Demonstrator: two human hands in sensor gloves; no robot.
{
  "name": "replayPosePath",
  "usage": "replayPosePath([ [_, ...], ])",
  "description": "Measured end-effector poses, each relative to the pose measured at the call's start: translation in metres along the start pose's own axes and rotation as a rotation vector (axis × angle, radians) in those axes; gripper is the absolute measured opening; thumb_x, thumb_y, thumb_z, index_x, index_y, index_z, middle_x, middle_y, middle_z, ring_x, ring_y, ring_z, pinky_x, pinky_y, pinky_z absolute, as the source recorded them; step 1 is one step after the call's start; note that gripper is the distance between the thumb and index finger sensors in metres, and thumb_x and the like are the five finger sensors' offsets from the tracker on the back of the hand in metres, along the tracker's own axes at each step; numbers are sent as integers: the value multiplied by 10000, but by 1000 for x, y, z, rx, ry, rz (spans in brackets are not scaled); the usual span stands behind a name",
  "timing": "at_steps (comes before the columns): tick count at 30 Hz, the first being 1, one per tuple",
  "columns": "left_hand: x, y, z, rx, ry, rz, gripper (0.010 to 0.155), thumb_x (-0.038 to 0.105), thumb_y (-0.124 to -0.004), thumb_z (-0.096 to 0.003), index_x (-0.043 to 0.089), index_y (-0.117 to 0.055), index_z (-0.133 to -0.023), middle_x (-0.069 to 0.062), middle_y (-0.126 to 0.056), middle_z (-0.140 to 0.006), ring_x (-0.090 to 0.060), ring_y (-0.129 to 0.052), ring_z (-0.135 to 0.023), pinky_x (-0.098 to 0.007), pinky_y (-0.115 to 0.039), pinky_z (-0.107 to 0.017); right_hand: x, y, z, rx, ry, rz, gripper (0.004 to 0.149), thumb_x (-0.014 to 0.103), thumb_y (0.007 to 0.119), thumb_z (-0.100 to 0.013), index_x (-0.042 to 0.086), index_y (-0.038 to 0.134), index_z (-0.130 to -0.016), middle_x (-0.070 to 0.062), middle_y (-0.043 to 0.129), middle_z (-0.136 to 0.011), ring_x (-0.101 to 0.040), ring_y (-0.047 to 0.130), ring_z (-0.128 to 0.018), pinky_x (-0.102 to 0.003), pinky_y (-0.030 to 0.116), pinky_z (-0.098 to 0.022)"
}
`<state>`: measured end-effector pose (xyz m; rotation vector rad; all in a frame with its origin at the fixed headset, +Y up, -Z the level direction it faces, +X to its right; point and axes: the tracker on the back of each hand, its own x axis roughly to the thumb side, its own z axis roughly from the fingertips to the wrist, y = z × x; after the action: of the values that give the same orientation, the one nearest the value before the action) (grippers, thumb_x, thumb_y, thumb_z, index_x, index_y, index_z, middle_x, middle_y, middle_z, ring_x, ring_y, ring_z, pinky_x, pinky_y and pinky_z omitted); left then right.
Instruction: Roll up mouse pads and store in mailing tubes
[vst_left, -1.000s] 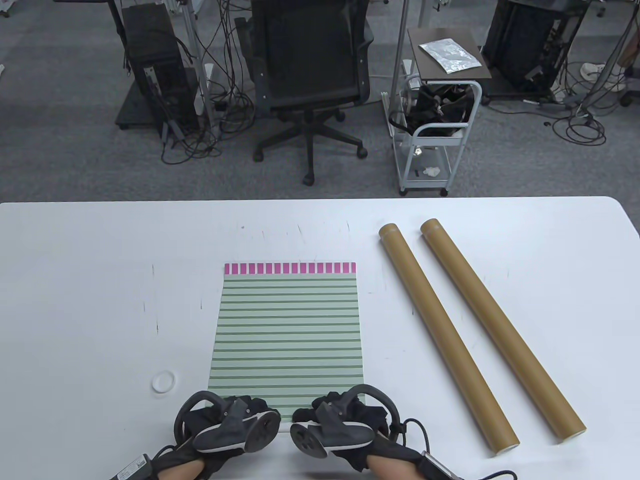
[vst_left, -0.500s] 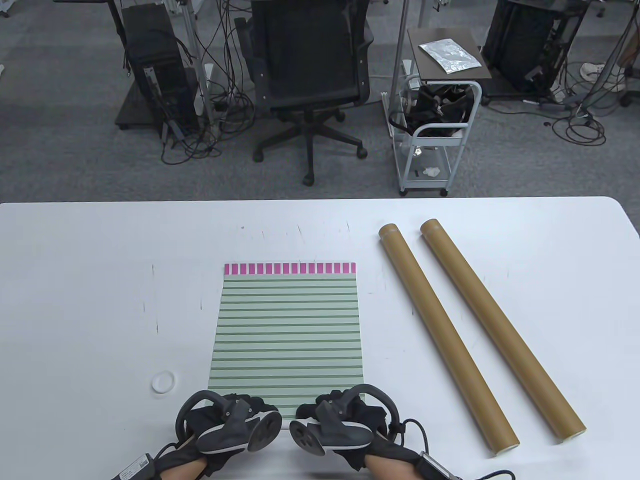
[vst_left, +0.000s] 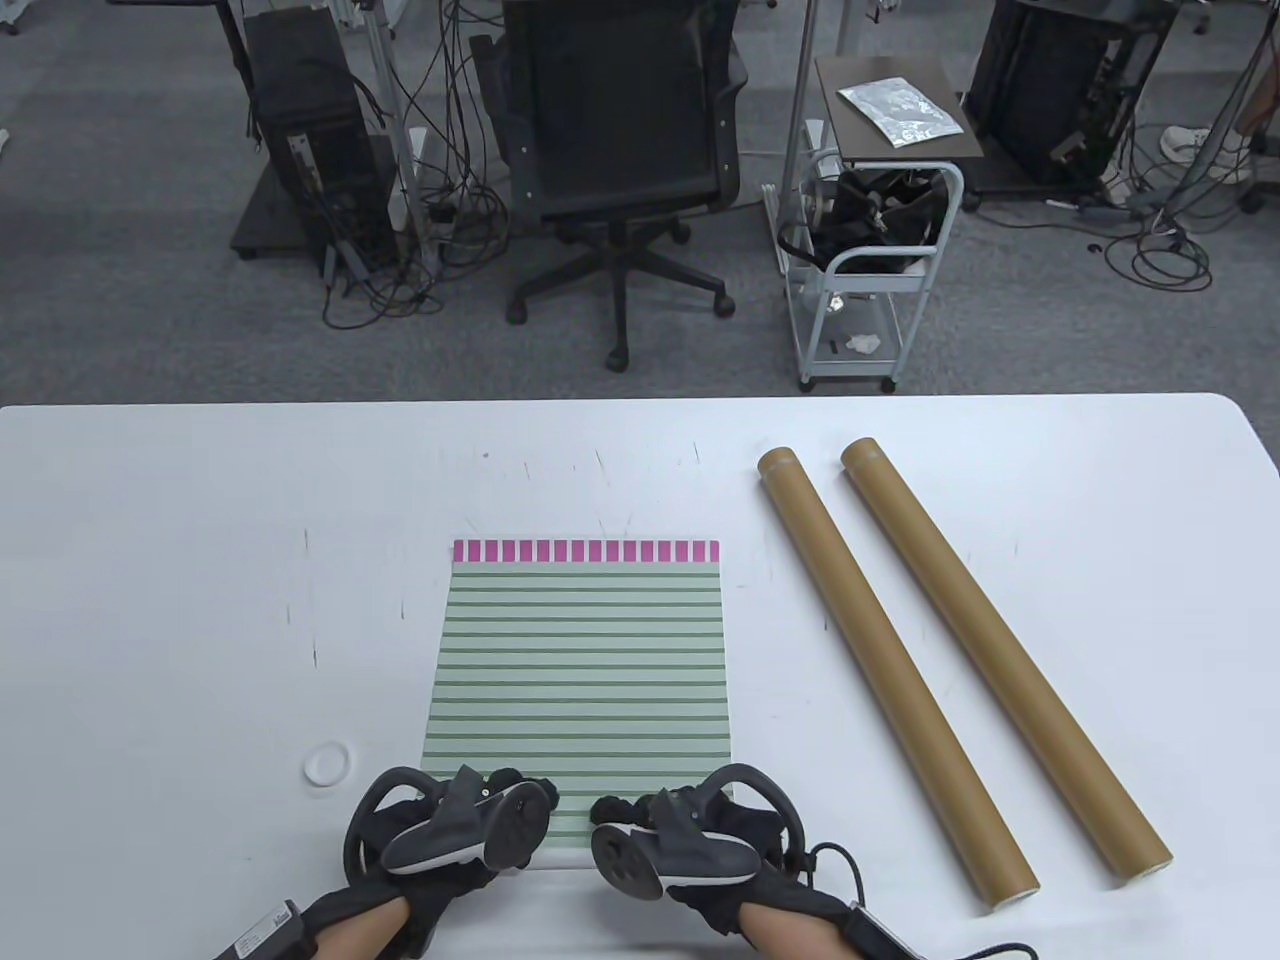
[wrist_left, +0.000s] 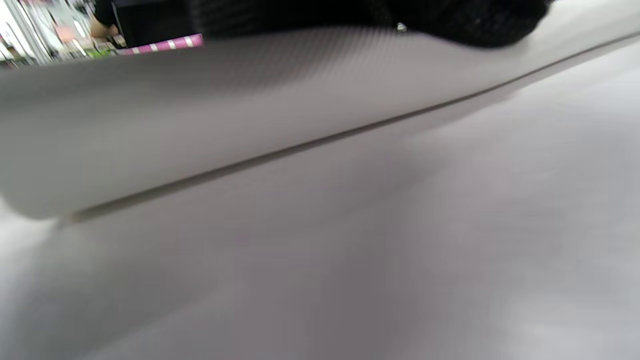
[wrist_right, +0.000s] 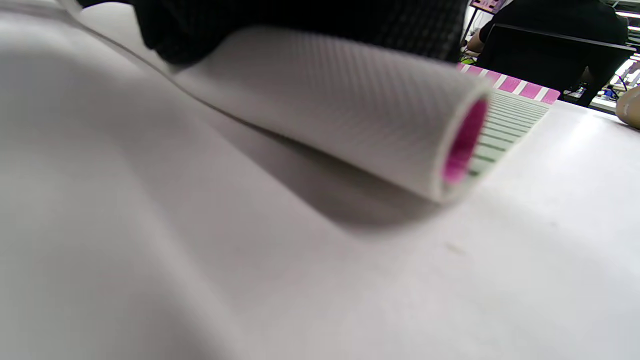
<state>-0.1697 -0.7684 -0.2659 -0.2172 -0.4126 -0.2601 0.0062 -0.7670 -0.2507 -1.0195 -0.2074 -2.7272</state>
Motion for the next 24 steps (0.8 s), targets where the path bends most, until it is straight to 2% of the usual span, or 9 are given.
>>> replayPosePath([
  [2,2,0,-3,-7,23,-54,629,497,-640,-357,428,-482,-962,149,-725,-892,-26,-910,-641,-170,-858,-477,4,1,0,46,-34,23,715,246,645,-479,527,193,-956,11,561,-1013,-182,893,-548,-327,841,-439],
  [8,12,1,2,19,-8,-122,582,458,-640,-388,475,-463,-942,163,-664,-925,-30,-866,-692,-175,-829,-506,2,3,-1,15,-4,14,599,251,627,-477,477,411,-988,19,604,-993,-202,849,-638,-366,788,-522],
  [11,21,2,13,79,-108,-99,446,369,-691,-437,508,-608,-852,203,-725,-866,-39,-869,-674,-165,-820,-494,2,3,-5,48,-1,38,580,260,609,-481,462,418,-990,-3,584,-997,-248,753,-764,-436,710,-632],
  [14,19,6,17,89,-116,-114,455,438,-702,-409,453,-696,-864,182,-828,-830,-57,-915,-699,-189,-847,-547,-1,4,-7,76,7,12,576,268,598,-487,451,409,-1000,-13,578,-991,-259,735,-763,-452,690,-648],
  [16,17,7,17,74,-120,-35,561,568,-761,-330,416,-732,-869,144,-850,-831,-95,-922,-713,-222,-850,-558,-2,5,-8,84,10,1,577,267,596,-488,454,401,-998,-13,586,-975,-257,734,-748,-455,687,-644],
  [19,18,5,15,116,-81,-96,515,537,-799,-325,454,-741,-831,194,-873,-785,-44,-947,-673,-187,-868,-528,-4,6,-6,43,41,-9,580,267,603,-486,431,436,-1016,-7,612,-936,-241,747,-714,-443,699,-620],
  [20,19,6,15,134,-70,-99,503,538,-796,-324,459,-753,-819,197,-888,-769,-41,-962,-654,-170,-875,-494,-4,4,-2,-33,78,4,581,282,636,-475,390,486,-1026,-8,634,-915,-240,760,-694,-440,708,-606],
  [21,18,7,14,130,-58,-96,485,533,-788,-334,455,-770,-813,196,-904,-759,-45,-978,-642,-138,-876,-435,-5,-1,-1,-83,81,33,572,304,678,-470,326,493,-1011,20,658,-884,-209,784,-665,-413,736,-582],
  [24,16,8,11,106,-42,-61,458,498,-750,-359,436,-786,-811,181,-919,-748,-49,-987,-635,-127,-874,-408,-2,0,1,-82,49,9,425,271,707,-470,314,681,-892,33,779,-781,-171,865,-557,-358,801,-495],
])
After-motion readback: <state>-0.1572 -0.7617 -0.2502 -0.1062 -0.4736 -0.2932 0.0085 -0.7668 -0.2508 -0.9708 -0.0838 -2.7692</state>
